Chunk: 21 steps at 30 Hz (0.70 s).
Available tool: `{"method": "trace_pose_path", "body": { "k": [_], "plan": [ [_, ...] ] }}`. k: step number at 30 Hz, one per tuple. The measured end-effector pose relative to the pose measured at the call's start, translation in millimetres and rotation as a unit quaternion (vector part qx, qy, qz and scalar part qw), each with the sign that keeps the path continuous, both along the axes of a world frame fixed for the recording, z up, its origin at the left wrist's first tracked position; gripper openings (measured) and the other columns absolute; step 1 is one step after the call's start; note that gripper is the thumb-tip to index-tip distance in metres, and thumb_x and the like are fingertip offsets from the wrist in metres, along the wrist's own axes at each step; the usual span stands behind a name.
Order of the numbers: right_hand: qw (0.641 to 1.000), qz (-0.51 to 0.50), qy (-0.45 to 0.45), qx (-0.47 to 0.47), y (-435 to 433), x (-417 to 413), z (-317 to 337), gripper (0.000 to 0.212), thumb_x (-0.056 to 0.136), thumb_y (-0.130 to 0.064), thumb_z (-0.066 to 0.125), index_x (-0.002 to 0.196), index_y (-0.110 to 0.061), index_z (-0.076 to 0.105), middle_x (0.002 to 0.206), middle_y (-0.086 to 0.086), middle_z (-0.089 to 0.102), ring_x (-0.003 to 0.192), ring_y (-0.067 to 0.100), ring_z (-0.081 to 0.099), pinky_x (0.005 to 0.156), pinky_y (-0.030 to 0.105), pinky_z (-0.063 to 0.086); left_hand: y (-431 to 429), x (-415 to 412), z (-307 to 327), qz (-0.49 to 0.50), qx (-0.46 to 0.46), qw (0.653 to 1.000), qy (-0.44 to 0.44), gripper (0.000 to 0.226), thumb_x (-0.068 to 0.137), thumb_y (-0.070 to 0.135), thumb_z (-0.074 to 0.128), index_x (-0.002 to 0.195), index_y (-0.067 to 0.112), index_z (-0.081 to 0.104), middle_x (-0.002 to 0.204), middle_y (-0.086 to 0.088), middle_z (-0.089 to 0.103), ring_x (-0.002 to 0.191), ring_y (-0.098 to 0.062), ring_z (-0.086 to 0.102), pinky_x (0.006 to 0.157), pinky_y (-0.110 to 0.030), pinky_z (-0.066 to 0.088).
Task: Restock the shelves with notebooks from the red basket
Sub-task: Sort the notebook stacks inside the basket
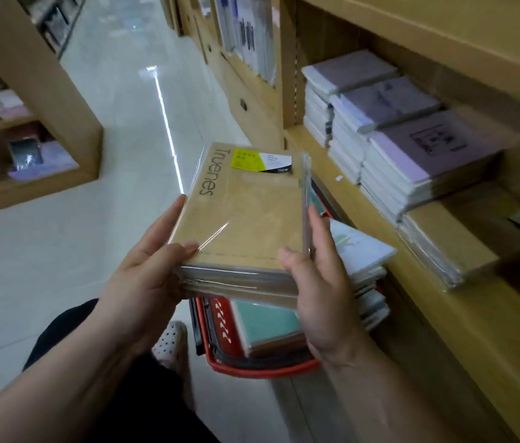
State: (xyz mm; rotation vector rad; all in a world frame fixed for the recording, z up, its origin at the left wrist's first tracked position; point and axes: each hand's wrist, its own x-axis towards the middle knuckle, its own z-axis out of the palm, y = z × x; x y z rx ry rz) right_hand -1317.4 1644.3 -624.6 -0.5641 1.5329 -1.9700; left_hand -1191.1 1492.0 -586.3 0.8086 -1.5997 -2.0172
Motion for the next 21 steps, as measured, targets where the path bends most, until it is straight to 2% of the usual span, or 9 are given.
{"method": "trace_pose_path", "body": {
  "k": [2,3,6,9,11,13,17,19,21],
  "plan": [
    [1.0,-0.027,-0.005,-0.01,6.6,-17.2,4.1,0.077,0.084,-0.029,0.061,0.154,-0.043,0.031,0.14,-0.028,0.057,0.13,-0.004,0.054,0.112,0.034,0.044,-2.9,-28.3,3.4,-0.035,-0.003,0.999,0.007,0.063,0.084,0.011,0.06,0.141,0.037,0.056,0.13,-0.007,0.069,0.092,-0.026,0.065,0.074,-0.039,0.056],
    [0.999,-0.046,-0.008,-0.011,11.3,-26.8,5.5,0.08,0.083,-0.027,0.061,0.155,-0.043,0.03,0.135,-0.033,0.058,0.126,-0.008,0.055,0.11,0.03,0.045,-2.8,-43.0,4.9,-0.055,0.003,0.998,0.008,0.064,0.082,0.011,0.062,0.141,0.037,0.057,0.129,-0.01,0.069,0.091,-0.027,0.064,0.072,-0.037,0.058],
    [0.994,-0.106,-0.002,-0.008,29.5,-52.4,4.4,0.08,0.079,-0.027,0.067,0.153,-0.04,0.037,0.14,-0.025,0.059,0.129,-0.001,0.056,0.111,0.034,0.044,3.5,-84.8,4.2,-0.114,0.021,0.993,0.008,0.063,0.08,0.015,0.061,0.138,0.041,0.059,0.127,-0.016,0.068,0.091,-0.032,0.058,0.079,-0.048,0.058],
    [0.986,-0.165,0.016,-0.012,52.0,-70.5,-1.8,0.072,0.081,-0.017,0.061,0.149,-0.035,0.045,0.14,-0.019,0.062,0.129,0.003,0.058,0.106,0.029,0.048,15.7,-120.6,-5.4,-0.177,0.014,0.984,0.015,0.066,0.078,0.01,0.065,0.135,0.044,0.061,0.113,-0.008,0.072,0.073,-0.021,0.061,0.064,-0.042,0.058],
    [0.977,-0.21,0.011,-0.015,67.2,-77.7,-6.5,0.071,0.079,-0.016,0.06,0.144,-0.04,0.049,0.139,-0.02,0.062,0.127,0.004,0.059,0.101,0.027,0.05,28.4,-141.2,-13.2,-0.21,0.019,0.977,0.027,0.067,0.077,0.009,0.066,0.136,0.041,0.061,0.111,-0.004,0.074,0.069,-0.021,0.061,0.06,-0.039,0.057],
    [0.962,-0.272,0.003,-0.019,82.2,-85.7,-13.6,0.062,0.077,-0.018,0.062,0.13,-0.049,0.055,0.133,-0.025,0.064,0.123,0.001,0.062,0.097,0.026,0.05,41.6,-161.9,-18.5,-0.242,0.029,0.969,0.033,0.067,0.078,0.013,0.063,0.139,0.039,0.058,0.115,-0.004,0.075,0.074,-0.025,0.061,0.065,-0.044,0.055],
    [0.92,-0.391,-0.015,-0.006,106.3,-98.7,-24.1,0.065,0.075,-0.024,0.065,0.132,-0.055,0.054,0.136,-0.021,0.064,0.125,0.006,0.061,0.107,0.042,0.047,61.2,-213.7,-30.6,-0.335,0.023,0.942,0.029,0.069,0.082,0.012,0.064,0.144,0.04,0.052,0.126,0.001,0.071,0.094,-0.03,0.065,0.081,-0.056,0.052],
    [0.898,-0.44,-0.022,-0.001,116.6,-104.2,-29.8,0.059,0.08,-0.022,0.068,0.12,-0.063,0.055,0.136,-0.022,0.063,0.126,0.008,0.06,0.11,0.047,0.046,71.5,-240.6,-40.6,-0.385,0.031,0.922,0.019,0.068,0.081,0.019,0.062,0.144,0.042,0.051,0.126,0.001,0.071,0.103,-0.033,0.066,0.09,-0.063,0.052],
    [0.879,-0.477,-0.019,0.009,123.9,-111.4,-35.5,0.056,0.088,-0.016,0.069,0.104,-0.069,0.061,0.128,-0.021,0.068,0.12,0.01,0.064,0.107,0.05,0.048,81.6,-268.7,-54.4,-0.434,0.041,0.9,0.012,0.063,0.082,0.02,0.061,0.141,0.043,0.054,0.127,-0.002,0.07,0.111,-0.034,0.067,0.088,-0.059,0.056]
  ]
}}
